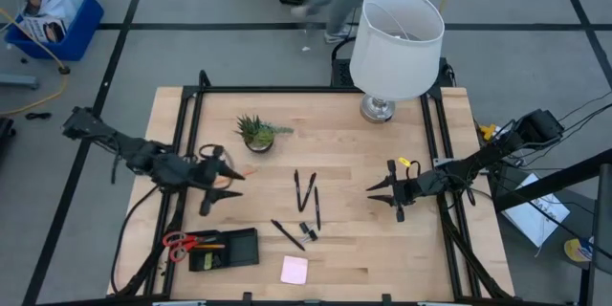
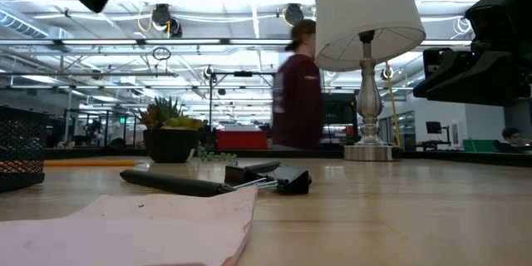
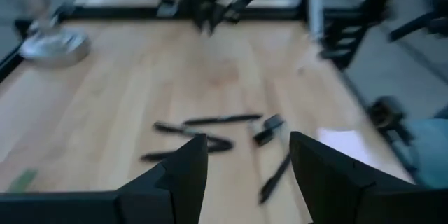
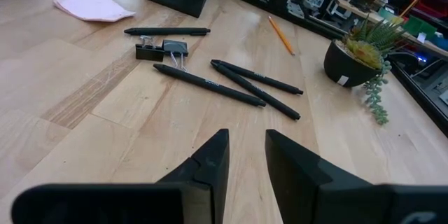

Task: Pick and place office supplies into organizer
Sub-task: Put the pencil into the top left section of the desk organizer

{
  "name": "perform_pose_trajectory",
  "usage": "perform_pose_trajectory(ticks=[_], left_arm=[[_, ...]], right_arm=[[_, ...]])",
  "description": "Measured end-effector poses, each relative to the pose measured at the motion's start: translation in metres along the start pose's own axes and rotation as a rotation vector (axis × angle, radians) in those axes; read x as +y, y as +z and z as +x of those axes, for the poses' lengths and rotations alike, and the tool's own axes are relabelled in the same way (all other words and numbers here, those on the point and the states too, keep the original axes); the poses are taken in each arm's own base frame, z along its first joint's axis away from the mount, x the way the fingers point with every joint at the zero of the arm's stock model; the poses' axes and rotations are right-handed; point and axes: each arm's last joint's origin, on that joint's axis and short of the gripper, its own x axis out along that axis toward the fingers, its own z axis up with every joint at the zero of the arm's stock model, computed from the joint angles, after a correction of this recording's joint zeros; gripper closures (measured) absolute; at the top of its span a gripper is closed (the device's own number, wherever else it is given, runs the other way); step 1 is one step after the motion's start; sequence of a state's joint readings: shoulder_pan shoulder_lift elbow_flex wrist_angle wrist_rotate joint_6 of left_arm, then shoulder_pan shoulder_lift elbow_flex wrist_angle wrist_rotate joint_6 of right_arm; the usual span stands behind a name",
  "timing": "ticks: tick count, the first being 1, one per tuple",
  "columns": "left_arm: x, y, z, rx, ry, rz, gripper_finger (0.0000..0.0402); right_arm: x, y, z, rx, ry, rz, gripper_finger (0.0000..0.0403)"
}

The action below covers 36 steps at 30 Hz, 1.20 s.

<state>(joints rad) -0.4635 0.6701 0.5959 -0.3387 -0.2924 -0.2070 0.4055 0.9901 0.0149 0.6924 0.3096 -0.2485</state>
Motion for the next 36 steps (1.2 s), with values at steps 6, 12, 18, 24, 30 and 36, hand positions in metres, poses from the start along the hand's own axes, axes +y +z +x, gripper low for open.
perform_pose_trajectory(ticks=[6, 12, 18, 24, 30, 36], left_arm=[[-0.004, -0.023, -0.007, -0.127, -0.048, 0.063, 0.0195], [-0.006, -0.039, 0.004, -0.316, -0.072, 0.020, 0.0195], [-0.007, -0.051, 0.010, -0.348, -0.153, -0.130, 0.0195], [-0.007, -0.050, 0.009, -0.359, -0.164, -0.153, 0.0195], [-0.007, -0.051, 0.011, -0.352, -0.155, -0.203, 0.0195], [0.000, -0.047, 0.011, -0.403, -0.017, -0.364, 0.0195]], right_arm=[[0.000, 0.000, 0.000, -0.001, 0.000, 0.000, 0.0314], [0.000, 0.001, 0.000, -0.005, -0.010, 0.002, 0.0314], [-0.008, 0.018, -0.002, -0.188, -0.097, 0.322, 0.0314], [-0.018, 0.041, -0.010, -0.466, -0.071, 0.660, 0.0314], [-0.019, 0.043, -0.011, -0.484, -0.091, 0.627, 0.0314], [-0.017, 0.037, -0.008, -0.415, -0.121, 0.650, 0.0314]])
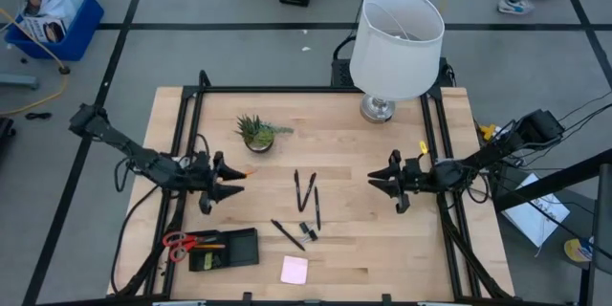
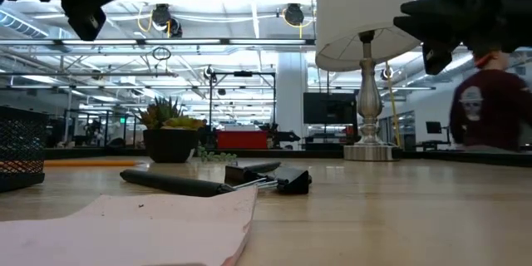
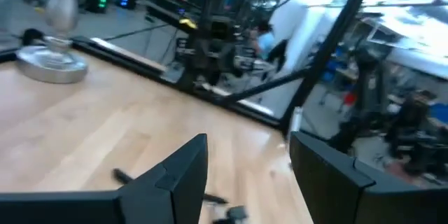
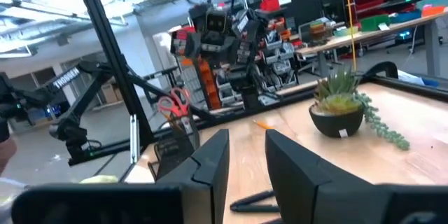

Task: Pick and place office supplies into organizer
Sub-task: Put the pencil into the top left section of the desk organizer

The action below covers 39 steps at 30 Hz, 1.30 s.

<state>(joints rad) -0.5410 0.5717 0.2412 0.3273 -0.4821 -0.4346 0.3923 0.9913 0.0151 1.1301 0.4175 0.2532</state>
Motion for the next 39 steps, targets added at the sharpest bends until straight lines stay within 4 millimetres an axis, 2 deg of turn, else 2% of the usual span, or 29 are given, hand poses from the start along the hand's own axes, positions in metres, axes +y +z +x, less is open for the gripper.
perform_pose_trajectory(ticks=[3, 8, 10, 15, 21, 28, 32, 39], left_arm=[[0.005, 0.000, 0.001, 0.093, 0.090, 0.045, 0.0195], [0.024, 0.004, -0.005, 0.377, 0.469, 0.018, 0.0195], [0.029, 0.007, -0.007, 0.495, 0.555, -0.003, 0.0195], [0.030, 0.016, 0.006, 0.648, 0.535, 0.003, 0.0195], [0.057, 0.004, 0.032, 0.965, 0.654, 0.010, 0.0195], [0.081, 0.007, 0.058, 1.105, 0.662, 0.107, 0.0195], [0.093, 0.003, 0.065, 1.177, 0.699, 0.093, 0.0195], [0.107, -0.008, 0.070, 1.302, 0.610, 0.067, 0.0195]], right_arm=[[0.000, -0.001, 0.000, 0.012, -0.003, -0.005, 0.0314], [0.000, -0.001, 0.000, 0.013, -0.004, -0.006, 0.0314], [0.000, -0.001, 0.000, 0.013, -0.004, -0.010, 0.0314], [-0.001, -0.003, 0.000, 0.027, -0.007, -0.019, 0.0314], [-0.001, -0.003, 0.000, 0.030, -0.008, -0.020, 0.0314], [-0.001, -0.004, 0.000, 0.038, -0.010, -0.021, 0.0314], [-0.002, -0.007, 0.000, 0.061, -0.016, -0.031, 0.0314], [-0.002, -0.008, 0.001, 0.072, -0.019, -0.014, 0.0314]])
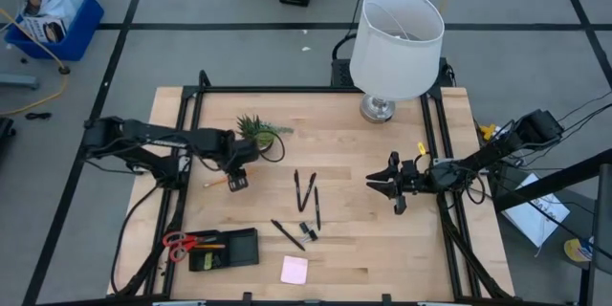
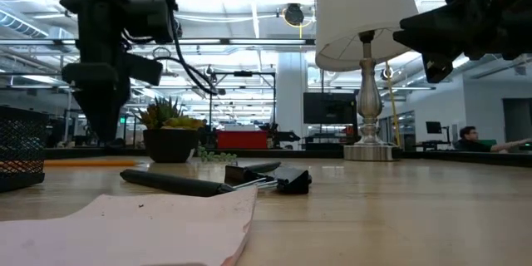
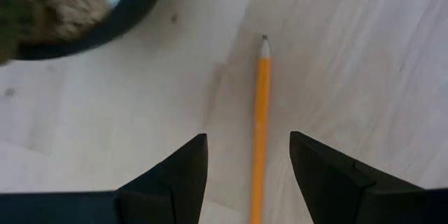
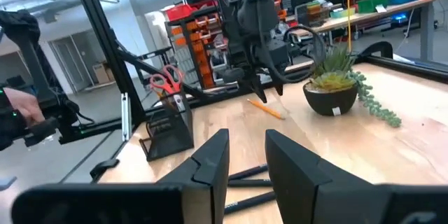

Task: Pick and place office supplies into organizer
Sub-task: Put the pencil into the top left section of the desk organizer

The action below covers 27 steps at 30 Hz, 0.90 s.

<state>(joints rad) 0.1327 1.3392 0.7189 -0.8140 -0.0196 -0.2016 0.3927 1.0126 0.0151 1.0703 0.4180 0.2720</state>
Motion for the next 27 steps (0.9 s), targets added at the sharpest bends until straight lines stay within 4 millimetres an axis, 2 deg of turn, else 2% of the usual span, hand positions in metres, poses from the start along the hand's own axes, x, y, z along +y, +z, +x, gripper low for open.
perform_pose_trajectory(ticks=[15, 27], left_arm=[[0.006, 0.005, 0.021, 0.101, -0.026, 0.046, 0.0195], [0.021, 0.008, 0.023, 0.108, -0.056, -0.020, 0.0195]], right_arm=[[0.000, 0.001, 0.000, -0.009, 0.002, 0.012, 0.0314], [0.000, 0.000, 0.000, -0.001, 0.000, 0.013, 0.0314]])
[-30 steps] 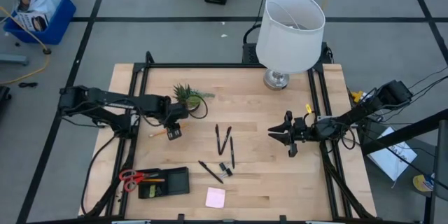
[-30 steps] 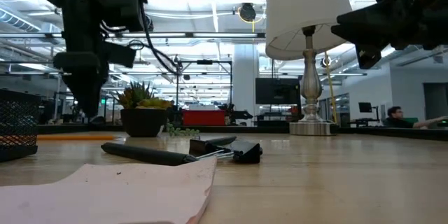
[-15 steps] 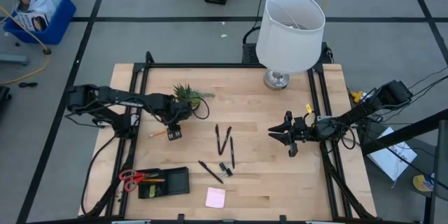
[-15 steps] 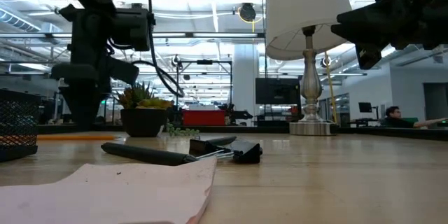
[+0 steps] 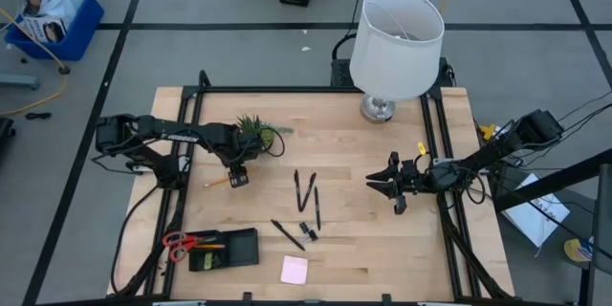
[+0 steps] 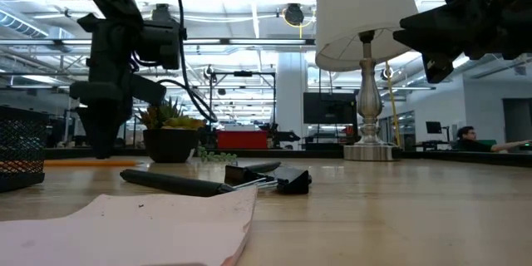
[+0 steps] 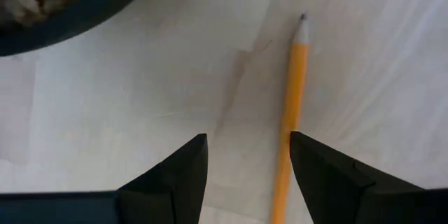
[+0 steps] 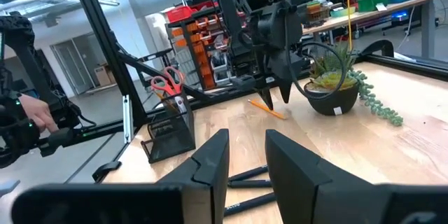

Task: Pick and place office supplies into organizer
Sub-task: Put the pencil into the top left section of the desk organizer

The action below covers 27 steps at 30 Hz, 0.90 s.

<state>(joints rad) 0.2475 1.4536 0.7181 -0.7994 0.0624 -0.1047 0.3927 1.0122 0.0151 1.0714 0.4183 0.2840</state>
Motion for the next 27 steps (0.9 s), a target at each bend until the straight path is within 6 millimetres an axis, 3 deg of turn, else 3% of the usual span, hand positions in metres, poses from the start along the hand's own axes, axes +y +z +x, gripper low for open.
perform_pose_trajectory(ticks=[9, 23, 27], left_arm=[[-0.003, 0.006, 0.002, -0.068, -0.050, 0.012, 0.0195], [0.003, -0.006, 0.016, -0.050, -0.017, -0.012, 0.0195], [0.002, -0.006, 0.016, -0.058, -0.018, -0.018, 0.0219]], right_arm=[[0.000, -0.001, 0.000, 0.014, -0.004, -0.006, 0.0314], [0.000, -0.001, 0.000, 0.014, -0.004, -0.003, 0.0314], [0.000, -0.001, 0.000, 0.014, -0.005, -0.003, 0.0314]])
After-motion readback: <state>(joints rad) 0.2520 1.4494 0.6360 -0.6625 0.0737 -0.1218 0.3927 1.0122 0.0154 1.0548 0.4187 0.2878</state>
